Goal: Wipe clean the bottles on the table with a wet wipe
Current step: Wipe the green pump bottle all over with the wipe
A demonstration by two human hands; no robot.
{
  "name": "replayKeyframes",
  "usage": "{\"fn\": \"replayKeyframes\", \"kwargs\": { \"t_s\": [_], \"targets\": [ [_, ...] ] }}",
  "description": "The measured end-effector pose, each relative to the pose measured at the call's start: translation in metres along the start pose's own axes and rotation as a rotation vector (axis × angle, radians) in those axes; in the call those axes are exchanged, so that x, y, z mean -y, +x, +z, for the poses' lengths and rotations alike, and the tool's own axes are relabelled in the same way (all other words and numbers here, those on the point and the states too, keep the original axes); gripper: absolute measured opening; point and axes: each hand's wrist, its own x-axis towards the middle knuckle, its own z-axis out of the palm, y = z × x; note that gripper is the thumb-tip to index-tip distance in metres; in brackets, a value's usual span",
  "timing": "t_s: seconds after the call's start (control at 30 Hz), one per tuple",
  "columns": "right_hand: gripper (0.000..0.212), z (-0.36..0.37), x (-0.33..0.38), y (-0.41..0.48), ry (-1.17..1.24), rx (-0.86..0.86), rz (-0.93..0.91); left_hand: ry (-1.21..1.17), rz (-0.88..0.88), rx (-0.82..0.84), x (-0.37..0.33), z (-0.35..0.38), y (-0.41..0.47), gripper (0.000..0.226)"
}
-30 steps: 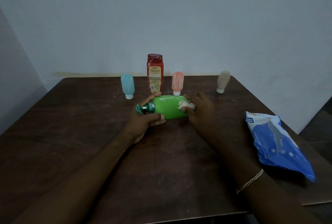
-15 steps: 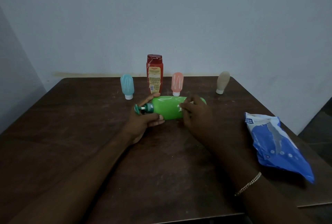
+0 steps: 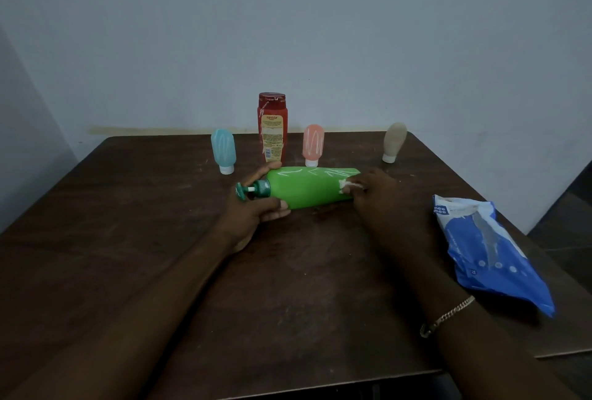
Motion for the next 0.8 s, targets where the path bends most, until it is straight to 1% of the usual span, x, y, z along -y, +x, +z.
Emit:
{"fn": "replayKeyframes", "kwargs": {
  "t_s": [0.07,0.1,0.2,0.27,0.3,0.43,0.53,0.6,0.63,0.7,0.73,0.77,0.8],
  "targets": [
    [0.014,-0.004,-0.003,0.003,-0.074,-0.038,-0.016,0.010,0.006,0.004,0.001,0.001,0.000,0.070],
    [0.015,-0.004,0.000,0.003,-0.067,-0.053,-0.033,0.011,0.006,0.003,0.000,0.002,0.000,0.070],
    [0.013,-0.003,0.015,-0.003,0.065,-0.031,-0.083,0.003,0.004,-0.020,-0.001,0.000,0.001,0.069],
    [0.014,-0.002,0.013,-0.008,0.074,0.002,-0.118,-0.003,0.001,-0.032,-0.002,-0.001,0.001,0.068],
    [0.014,-0.004,0.008,-0.008,0.062,0.006,-0.091,-0.004,-0.001,-0.030,-0.002,0.000,0.001,0.068],
    [0.018,-0.007,-0.005,0.005,0.007,-0.094,0.069,0.006,-0.002,-0.020,-0.003,0.002,0.000,0.069],
    [0.017,-0.003,0.007,0.001,0.079,-0.059,0.015,0.008,0.003,-0.025,-0.003,0.001,0.000,0.069],
    [0.014,-0.004,0.002,-0.003,0.093,-0.046,-0.003,0.013,0.005,-0.024,-0.002,0.000,0.000,0.068],
    [0.015,-0.008,-0.004,-0.003,0.093,-0.036,0.011,0.015,0.003,-0.020,-0.002,0.000,0.000,0.068],
    [0.021,-0.013,-0.017,0.001,0.104,0.005,0.120,0.028,0.006,-0.004,-0.002,0.000,0.001,0.068],
    [0.024,-0.013,-0.020,0.004,0.111,-0.001,0.174,0.036,0.010,0.002,-0.002,0.001,0.001,0.067],
    [0.024,-0.012,-0.018,0.005,0.109,-0.027,0.185,0.040,0.015,0.004,-0.002,0.001,0.001,0.067],
    [0.021,-0.010,-0.013,0.006,0.098,-0.069,0.155,0.039,0.018,0.007,-0.002,0.001,0.001,0.068]
  ]
}}
